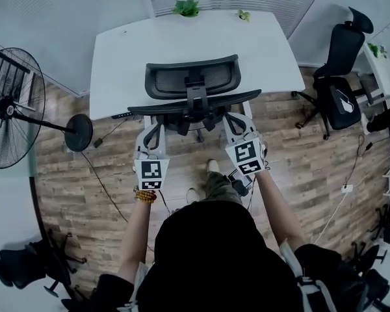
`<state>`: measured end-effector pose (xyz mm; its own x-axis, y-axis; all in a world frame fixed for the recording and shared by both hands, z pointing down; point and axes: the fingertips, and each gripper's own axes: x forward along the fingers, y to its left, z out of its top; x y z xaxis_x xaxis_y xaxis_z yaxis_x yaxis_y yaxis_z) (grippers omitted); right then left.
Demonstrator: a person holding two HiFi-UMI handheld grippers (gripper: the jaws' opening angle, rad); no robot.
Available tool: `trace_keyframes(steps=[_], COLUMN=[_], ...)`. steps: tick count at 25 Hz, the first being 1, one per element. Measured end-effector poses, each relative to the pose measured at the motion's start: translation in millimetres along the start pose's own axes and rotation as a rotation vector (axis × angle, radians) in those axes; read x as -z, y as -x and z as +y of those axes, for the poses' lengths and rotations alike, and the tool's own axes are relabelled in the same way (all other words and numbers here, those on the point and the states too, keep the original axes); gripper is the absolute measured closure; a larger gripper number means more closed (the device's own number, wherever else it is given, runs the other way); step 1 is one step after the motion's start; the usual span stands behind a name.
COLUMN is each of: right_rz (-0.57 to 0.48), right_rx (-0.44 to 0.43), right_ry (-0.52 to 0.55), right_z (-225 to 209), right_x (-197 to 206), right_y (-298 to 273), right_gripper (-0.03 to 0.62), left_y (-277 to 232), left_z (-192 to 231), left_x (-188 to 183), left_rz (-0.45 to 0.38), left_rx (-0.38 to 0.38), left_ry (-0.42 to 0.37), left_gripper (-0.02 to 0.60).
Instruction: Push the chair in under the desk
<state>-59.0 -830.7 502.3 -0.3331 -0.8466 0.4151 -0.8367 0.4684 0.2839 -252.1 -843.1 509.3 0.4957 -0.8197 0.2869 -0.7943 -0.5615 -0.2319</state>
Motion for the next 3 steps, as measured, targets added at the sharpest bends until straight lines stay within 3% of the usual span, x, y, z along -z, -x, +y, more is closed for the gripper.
trace_keyframes(steps=[3], right_rz=[0.008], right_rx=[-0.053], right_ry=[-0.033], right_z=[-33], right_x=[14], right_y=[-2], right_gripper=[0.594], left_y=[-11], left_z=[5], left_x=[7], left_rz=[0.051], left_rx=[-0.003], left_ry=[0.003], left_gripper=[0.571])
